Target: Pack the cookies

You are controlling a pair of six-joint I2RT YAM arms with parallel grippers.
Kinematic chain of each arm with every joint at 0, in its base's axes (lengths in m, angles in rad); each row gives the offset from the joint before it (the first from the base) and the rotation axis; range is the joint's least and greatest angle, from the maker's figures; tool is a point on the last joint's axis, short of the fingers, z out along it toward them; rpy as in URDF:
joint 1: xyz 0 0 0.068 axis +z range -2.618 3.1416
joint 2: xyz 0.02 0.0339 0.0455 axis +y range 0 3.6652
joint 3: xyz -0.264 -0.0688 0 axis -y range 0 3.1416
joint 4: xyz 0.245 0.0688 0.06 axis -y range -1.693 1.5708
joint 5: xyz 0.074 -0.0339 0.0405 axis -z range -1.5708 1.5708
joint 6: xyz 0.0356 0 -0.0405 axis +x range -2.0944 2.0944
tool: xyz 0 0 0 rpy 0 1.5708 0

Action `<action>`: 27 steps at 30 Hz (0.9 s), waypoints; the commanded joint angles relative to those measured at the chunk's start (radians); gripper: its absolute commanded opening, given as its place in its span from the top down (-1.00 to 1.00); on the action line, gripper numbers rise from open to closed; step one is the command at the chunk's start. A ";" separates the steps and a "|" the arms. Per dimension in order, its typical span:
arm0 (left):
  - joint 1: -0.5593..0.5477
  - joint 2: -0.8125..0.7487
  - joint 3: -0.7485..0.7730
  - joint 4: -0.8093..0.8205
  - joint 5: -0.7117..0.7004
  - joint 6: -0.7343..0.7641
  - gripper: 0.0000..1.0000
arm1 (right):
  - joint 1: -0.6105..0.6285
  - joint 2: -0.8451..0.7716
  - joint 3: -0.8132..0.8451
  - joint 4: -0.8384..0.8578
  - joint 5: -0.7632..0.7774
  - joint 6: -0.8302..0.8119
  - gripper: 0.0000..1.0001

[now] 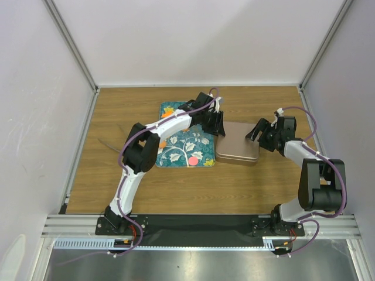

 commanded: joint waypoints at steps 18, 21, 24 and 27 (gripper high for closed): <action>-0.097 -0.084 -0.049 -0.019 -0.024 0.010 0.07 | 0.020 -0.005 0.040 0.059 -0.112 0.045 -0.68; -0.097 -0.097 -0.069 -0.011 -0.030 0.004 0.06 | 0.016 0.002 0.040 0.061 -0.115 0.045 -0.68; -0.098 -0.101 -0.077 0.000 -0.030 -0.001 0.04 | 0.014 0.006 0.040 0.064 -0.120 0.051 -0.67; -0.097 -0.089 -0.063 -0.005 -0.035 -0.004 0.03 | 0.008 0.009 0.039 0.068 -0.126 0.057 -0.60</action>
